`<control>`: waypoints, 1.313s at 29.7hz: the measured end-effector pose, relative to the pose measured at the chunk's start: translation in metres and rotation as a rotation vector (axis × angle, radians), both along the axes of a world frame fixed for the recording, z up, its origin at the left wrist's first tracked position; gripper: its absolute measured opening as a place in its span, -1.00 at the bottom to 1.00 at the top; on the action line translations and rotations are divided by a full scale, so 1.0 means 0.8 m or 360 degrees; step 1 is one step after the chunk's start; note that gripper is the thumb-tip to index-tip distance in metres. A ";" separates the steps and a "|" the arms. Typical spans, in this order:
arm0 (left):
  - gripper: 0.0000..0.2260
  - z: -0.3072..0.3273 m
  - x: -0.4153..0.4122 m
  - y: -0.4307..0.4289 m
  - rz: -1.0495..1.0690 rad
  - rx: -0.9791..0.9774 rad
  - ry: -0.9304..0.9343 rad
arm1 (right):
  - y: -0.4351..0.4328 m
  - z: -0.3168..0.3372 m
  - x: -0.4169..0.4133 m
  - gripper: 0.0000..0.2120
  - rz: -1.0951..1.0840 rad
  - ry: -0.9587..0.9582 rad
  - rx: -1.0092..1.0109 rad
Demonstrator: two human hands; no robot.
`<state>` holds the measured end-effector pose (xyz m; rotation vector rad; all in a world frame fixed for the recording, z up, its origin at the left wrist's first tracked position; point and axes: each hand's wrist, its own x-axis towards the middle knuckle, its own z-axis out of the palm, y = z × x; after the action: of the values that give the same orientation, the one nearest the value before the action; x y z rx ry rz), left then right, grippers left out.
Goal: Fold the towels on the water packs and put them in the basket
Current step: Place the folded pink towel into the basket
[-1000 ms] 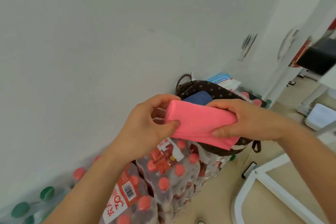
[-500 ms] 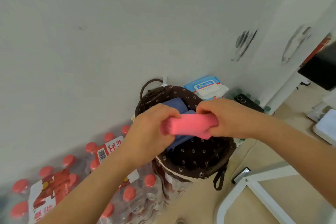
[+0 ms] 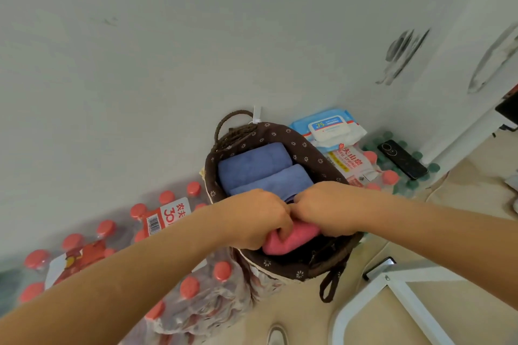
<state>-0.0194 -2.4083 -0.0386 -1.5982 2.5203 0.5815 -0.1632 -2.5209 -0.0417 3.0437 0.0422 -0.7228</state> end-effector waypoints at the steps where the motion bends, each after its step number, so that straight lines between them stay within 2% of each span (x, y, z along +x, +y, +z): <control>1: -0.65 -0.002 -0.001 -0.003 0.0016 0.0074 -0.0030 | 0.000 -0.003 0.003 -0.71 -0.0012 0.0067 0.0022; 5: -0.64 -0.010 -0.008 -0.007 0.0011 0.0261 -0.0181 | -0.004 -0.001 0.011 -0.81 -0.0129 0.0327 0.0141; 8: -0.65 -0.004 -0.011 -0.009 0.0017 0.0335 -0.0270 | -0.012 0.014 0.012 -0.82 -0.0301 0.0350 0.0367; 10: -0.71 0.005 -0.009 -0.012 0.0088 0.0407 -0.0243 | -0.018 0.025 0.010 -0.86 -0.0407 0.0167 0.0454; 12: -0.81 0.010 -0.005 -0.015 0.0256 0.0384 -0.0097 | -0.025 0.028 0.009 -0.88 -0.0506 -0.0205 0.0389; 14: -0.88 0.009 -0.002 -0.014 0.0423 0.0218 -0.0049 | -0.030 0.023 0.009 -0.75 -0.0525 -0.0377 0.0241; 18: -0.72 -0.002 -0.012 -0.002 0.0503 0.0147 -0.0328 | -0.020 0.006 0.009 -0.45 -0.0345 -0.0153 -0.0034; 21: -0.74 -0.006 -0.021 0.000 0.0560 0.0219 -0.0464 | -0.018 -0.004 0.014 -0.39 -0.0242 -0.0118 -0.0190; 24: -0.76 -0.010 -0.031 0.000 0.0621 0.0197 -0.0574 | -0.018 -0.007 0.022 -0.40 -0.0206 -0.0113 -0.0239; 26: -0.69 -0.011 -0.034 0.001 0.0626 0.0110 -0.0660 | -0.018 -0.006 0.024 -0.42 -0.0193 -0.0098 -0.0244; 29: -0.70 -0.013 -0.030 0.006 0.0629 -0.0089 -0.0665 | -0.020 -0.003 0.020 -0.45 -0.0160 -0.0091 -0.0267; 32: -0.59 -0.012 -0.029 0.011 0.0666 -0.0118 -0.0657 | -0.017 -0.002 0.014 -0.47 -0.0155 -0.0085 -0.0276; 34: -0.62 -0.008 -0.032 0.008 0.0698 -0.0067 -0.0671 | -0.015 -0.001 0.013 -0.51 -0.0169 -0.0043 -0.0242; 36: -0.75 -0.004 -0.034 0.005 0.0700 -0.0098 -0.0673 | -0.019 0.006 0.015 -0.61 -0.0232 0.0006 -0.0136; 39: -0.84 0.004 -0.029 0.015 0.0838 -0.0181 -0.0525 | -0.025 0.030 0.016 -0.73 -0.0392 0.0006 0.0085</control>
<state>-0.0426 -2.3961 -0.0354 -2.2042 1.9279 0.1863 -0.1505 -2.5405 -0.0175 3.1325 -0.3244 -0.7496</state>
